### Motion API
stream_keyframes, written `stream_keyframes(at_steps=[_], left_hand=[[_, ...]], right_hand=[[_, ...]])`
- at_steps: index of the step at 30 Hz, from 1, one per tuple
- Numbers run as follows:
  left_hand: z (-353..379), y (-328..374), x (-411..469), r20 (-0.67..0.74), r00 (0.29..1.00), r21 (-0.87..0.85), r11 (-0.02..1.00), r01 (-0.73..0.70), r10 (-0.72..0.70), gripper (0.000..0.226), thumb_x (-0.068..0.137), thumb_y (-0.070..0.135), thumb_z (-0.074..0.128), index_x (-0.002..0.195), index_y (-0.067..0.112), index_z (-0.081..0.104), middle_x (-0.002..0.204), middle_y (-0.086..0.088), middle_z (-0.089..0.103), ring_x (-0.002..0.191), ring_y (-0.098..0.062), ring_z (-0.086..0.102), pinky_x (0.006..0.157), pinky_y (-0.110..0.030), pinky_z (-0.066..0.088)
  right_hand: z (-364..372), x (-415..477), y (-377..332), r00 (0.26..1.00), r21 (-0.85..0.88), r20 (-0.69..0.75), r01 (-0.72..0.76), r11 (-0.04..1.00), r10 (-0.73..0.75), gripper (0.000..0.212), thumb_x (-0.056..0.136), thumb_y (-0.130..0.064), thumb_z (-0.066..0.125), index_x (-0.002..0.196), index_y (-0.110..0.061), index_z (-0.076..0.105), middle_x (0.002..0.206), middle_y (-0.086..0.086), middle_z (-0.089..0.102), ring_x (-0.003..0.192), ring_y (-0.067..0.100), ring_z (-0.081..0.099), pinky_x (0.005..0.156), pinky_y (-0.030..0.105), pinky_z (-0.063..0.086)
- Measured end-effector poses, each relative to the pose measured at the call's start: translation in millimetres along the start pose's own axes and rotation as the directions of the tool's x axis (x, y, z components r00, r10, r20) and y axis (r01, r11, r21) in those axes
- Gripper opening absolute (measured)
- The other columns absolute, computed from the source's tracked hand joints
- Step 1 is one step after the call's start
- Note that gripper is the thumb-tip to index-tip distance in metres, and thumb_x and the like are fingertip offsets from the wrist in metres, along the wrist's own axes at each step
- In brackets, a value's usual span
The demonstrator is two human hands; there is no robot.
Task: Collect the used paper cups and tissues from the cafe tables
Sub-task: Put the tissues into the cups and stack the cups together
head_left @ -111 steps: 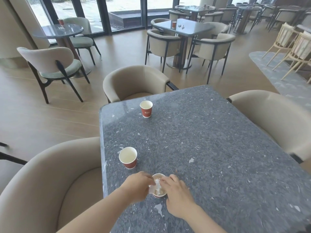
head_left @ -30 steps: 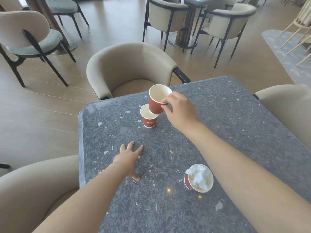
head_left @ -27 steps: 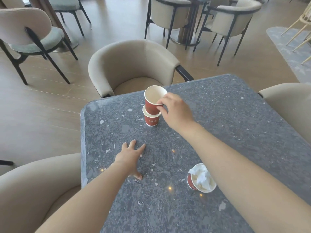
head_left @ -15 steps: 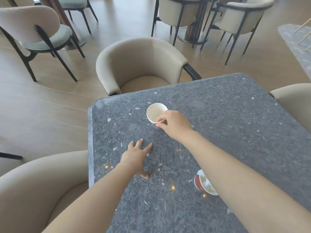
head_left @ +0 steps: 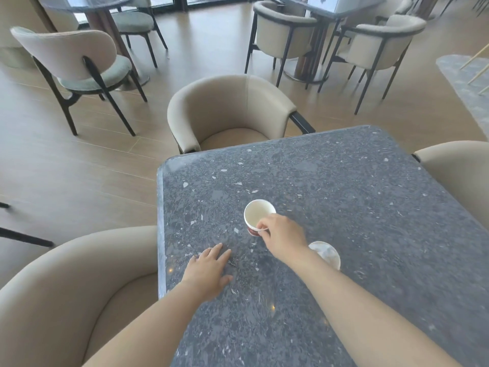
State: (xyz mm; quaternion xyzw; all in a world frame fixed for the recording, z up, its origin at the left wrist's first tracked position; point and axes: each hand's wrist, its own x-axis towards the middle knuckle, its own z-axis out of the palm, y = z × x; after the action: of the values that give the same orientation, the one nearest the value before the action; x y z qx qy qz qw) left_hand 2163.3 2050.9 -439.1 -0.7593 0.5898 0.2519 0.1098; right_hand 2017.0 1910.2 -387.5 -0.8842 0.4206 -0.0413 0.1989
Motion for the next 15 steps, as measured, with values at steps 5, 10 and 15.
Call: stream_keyframes(at_steps=[5, 10, 15], left_hand=[[-22.0, 14.9, -30.1, -0.114, 0.993, -0.065, 0.998, 0.017, -0.025, 0.069, 0.093, 0.049, 0.044, 0.149, 0.028, 0.01, 0.158, 0.003, 0.011, 0.142, -0.022, 0.023, 0.111, -0.045, 0.032], [-26.5, 42.2, -60.9, -0.144, 0.987, -0.083, 0.993, -0.087, 0.075, 0.081, 0.089, 0.041, 0.056, 0.149, 0.028, 0.004, 0.157, 0.004, 0.009, 0.141, -0.022, 0.024, 0.105, -0.042, 0.04], [-17.8, 76.5, -78.2, -0.177, 0.97, -0.064, 0.982, -0.177, 0.163, 0.087, 0.087, 0.038, 0.058, 0.149, 0.029, -0.002, 0.157, 0.007, 0.003, 0.139, -0.022, 0.026, 0.101, -0.04, 0.043]], right_hand=[[4.1, -69.0, -9.4, 0.998, 0.048, 0.053, -0.029, 0.998, 0.027, 0.018, 0.09, -0.026, 0.05, 0.1, -0.023, 0.064, 0.109, 0.0, 0.062, 0.1, 0.026, 0.057, 0.074, 0.033, 0.044], [9.4, -128.5, -6.1, 0.997, 0.029, 0.065, -0.031, 0.999, 0.03, 0.016, 0.09, -0.025, 0.051, 0.099, -0.022, 0.063, 0.107, -0.001, 0.061, 0.099, 0.025, 0.056, 0.07, 0.032, 0.043], [-3.3, -155.3, 13.6, 0.999, 0.105, -0.046, -0.015, 0.994, 0.02, 0.021, 0.086, -0.025, 0.06, 0.107, -0.023, 0.062, 0.119, -0.011, 0.054, 0.105, 0.014, 0.054, 0.076, 0.029, 0.044]])
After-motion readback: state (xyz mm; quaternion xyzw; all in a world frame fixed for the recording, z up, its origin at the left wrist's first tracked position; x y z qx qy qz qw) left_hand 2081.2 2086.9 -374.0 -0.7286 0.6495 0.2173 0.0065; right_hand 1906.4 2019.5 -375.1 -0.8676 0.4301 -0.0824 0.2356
